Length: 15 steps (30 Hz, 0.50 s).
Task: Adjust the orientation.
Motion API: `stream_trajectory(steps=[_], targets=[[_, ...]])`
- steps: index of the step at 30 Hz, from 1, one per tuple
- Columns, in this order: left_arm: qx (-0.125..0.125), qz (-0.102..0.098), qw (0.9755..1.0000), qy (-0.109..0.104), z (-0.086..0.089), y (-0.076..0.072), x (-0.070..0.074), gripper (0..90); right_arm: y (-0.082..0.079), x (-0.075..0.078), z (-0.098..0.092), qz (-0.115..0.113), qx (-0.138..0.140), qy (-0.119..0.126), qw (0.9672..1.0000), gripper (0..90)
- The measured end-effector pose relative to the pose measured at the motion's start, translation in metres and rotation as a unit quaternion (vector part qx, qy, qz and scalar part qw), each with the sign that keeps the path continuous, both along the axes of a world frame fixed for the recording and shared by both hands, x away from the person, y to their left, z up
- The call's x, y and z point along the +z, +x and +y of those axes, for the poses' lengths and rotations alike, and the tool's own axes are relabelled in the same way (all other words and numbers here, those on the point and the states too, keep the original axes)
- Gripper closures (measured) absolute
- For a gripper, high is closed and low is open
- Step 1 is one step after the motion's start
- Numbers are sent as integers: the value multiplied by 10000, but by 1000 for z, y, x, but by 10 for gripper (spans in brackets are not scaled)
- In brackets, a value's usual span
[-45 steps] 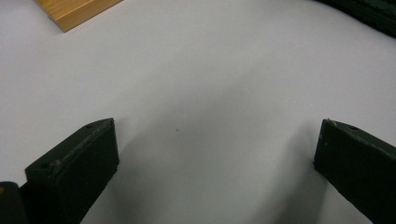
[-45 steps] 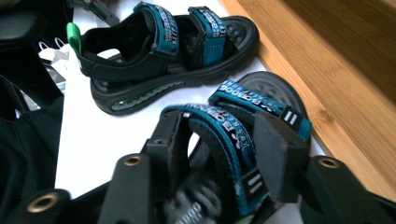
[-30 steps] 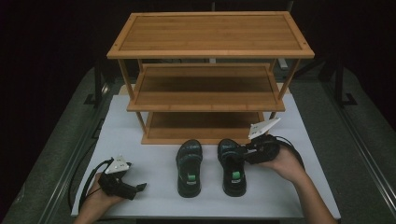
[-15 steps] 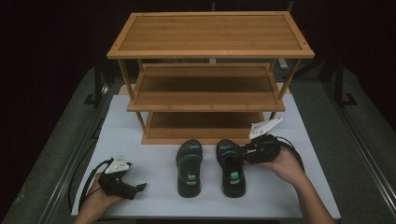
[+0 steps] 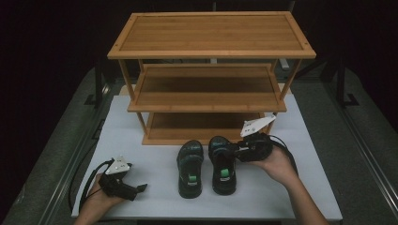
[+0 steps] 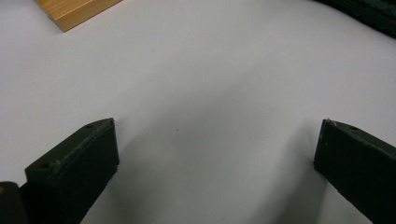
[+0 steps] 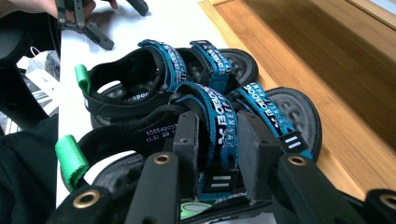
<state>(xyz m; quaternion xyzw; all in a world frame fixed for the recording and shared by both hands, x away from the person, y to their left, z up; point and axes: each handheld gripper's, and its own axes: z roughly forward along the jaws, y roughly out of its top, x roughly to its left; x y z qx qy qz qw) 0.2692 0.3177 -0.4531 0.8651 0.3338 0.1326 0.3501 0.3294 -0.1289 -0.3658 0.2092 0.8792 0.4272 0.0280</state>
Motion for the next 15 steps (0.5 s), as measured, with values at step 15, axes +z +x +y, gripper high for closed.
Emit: stream_trajectory(steps=[15], targets=[[5, -3, 10000, -10, 0, 0, 0, 0, 2, -16, 24, 53, -163, -154, 9997, 695]])
